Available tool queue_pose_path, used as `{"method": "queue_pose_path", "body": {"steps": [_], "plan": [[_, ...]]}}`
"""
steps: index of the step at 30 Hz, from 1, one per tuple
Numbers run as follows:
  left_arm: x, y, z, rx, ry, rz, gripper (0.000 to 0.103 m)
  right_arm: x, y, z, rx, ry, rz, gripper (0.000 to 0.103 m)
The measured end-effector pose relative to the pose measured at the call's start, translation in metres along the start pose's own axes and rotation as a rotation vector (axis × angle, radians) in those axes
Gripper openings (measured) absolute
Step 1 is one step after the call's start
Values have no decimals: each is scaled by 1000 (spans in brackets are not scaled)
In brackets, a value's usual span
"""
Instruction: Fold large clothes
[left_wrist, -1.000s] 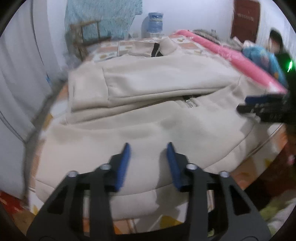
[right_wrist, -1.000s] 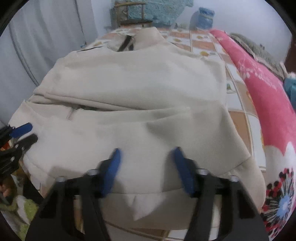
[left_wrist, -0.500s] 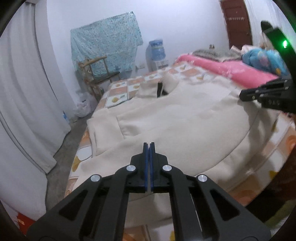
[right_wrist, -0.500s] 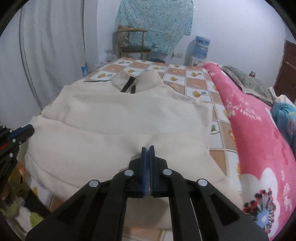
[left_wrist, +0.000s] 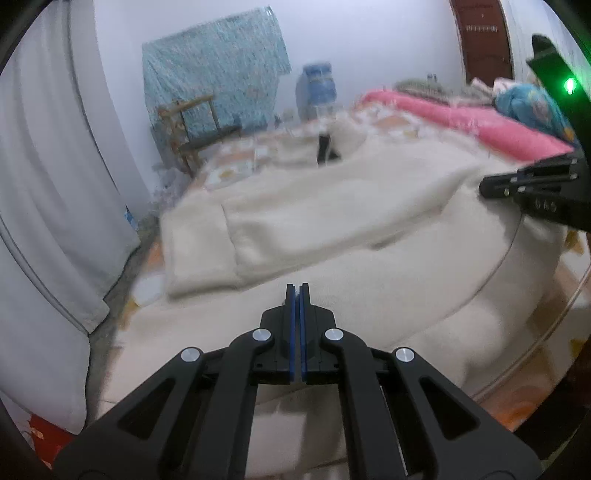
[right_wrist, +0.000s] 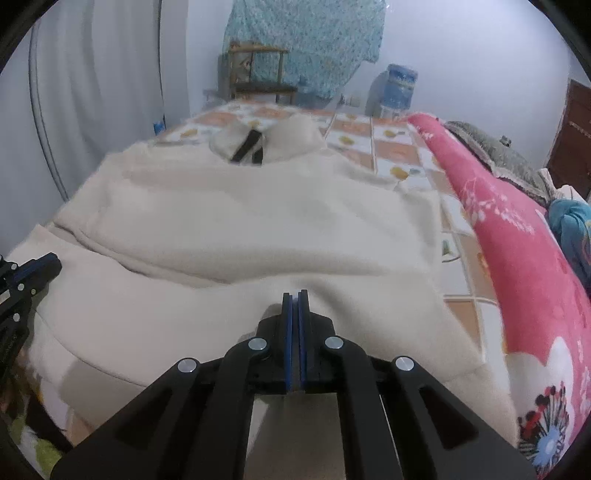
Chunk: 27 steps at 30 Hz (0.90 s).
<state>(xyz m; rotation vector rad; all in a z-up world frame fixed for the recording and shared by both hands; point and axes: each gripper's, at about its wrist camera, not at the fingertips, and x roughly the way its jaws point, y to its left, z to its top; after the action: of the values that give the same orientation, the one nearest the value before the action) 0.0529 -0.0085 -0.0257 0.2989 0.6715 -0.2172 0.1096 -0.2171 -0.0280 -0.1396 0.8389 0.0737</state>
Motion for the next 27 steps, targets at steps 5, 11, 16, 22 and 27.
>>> {"method": "queue_pose_path", "body": {"steps": [5, 11, 16, 22, 27], "plan": [[10, -5, -8, 12, 28, 7, 3, 8, 4, -5, -45, 23, -33, 5], [11, -4, -9, 14, 29, 10, 3, -31, -1, 1, 11, -51, 125, 9], [13, -2, -8, 5, 27, 10, 3, -21, 31, -1, -48, 3, 294, 11], [7, 8, -7, -23, 36, -11, 6, 16, 40, -2, -33, 47, 266, 13], [-6, 58, -21, -163, 48, 29, 7, 17, 36, -7, 3, 50, 293, 13]]}}
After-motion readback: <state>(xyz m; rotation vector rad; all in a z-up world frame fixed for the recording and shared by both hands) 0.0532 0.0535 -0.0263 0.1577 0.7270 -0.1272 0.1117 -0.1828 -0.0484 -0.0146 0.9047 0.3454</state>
